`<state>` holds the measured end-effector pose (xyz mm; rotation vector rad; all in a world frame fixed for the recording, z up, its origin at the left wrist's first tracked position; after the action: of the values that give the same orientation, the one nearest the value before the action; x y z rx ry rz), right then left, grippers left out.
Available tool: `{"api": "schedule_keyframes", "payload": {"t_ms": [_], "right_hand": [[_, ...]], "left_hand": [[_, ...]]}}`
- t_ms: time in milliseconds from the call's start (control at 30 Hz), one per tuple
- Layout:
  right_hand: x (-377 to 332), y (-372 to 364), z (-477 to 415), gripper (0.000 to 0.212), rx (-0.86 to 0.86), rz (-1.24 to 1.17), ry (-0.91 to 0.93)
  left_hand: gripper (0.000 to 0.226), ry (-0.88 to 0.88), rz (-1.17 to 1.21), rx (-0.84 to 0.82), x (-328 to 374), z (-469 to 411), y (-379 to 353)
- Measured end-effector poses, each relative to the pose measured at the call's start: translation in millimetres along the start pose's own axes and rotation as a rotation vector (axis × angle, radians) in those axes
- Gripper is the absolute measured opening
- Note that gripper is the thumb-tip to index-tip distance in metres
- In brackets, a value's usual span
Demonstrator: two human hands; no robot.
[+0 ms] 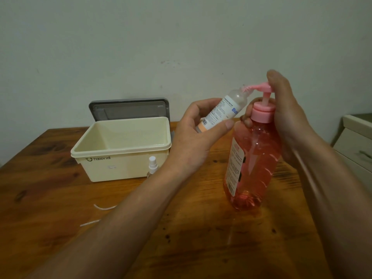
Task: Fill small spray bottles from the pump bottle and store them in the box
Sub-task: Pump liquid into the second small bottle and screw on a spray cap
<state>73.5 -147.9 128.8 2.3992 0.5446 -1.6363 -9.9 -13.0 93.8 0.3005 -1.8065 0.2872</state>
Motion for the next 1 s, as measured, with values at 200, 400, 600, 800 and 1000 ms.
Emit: {"api": "schedule_keyframes", "payload": {"t_ms": [200,400,600,800,1000], "right_hand": [[-1.8,-0.6,0.0,0.053,0.031,0.000,0.026],[-0.9,-2.9,-0.6,0.051,0.043,0.030,0.051],[-1.5,-0.1,1.7,0.055,0.016,-0.016,0.012],[-2.6,-2.2,1.4,0.055,0.050,0.047,0.035],[-1.2,-2.8,1.0,0.051,0.057,0.047,0.051]], "left_hand": [[0.039,0.011,0.003,0.006,-0.9,-0.1,-0.7],[0.039,0.028,-0.009,0.016,-3.8,0.4,1.4],[0.038,0.008,0.003,0.002,0.8,0.2,-1.0],[0.039,0.023,0.008,0.009,-3.3,0.1,-0.7],[0.037,0.024,0.004,0.009,-3.7,1.0,0.4]]}}
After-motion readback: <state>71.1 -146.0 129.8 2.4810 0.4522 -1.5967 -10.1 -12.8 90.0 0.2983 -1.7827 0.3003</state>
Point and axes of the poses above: each hand's wrist, its own z-axis away from the middle knuckle, its own y-axis out of the back of the hand, x = y × z, the point moved 1 cm from there along -z, towards the middle knuckle, and after that the axes turned 14 degrees about y, right-handed, at the moved point
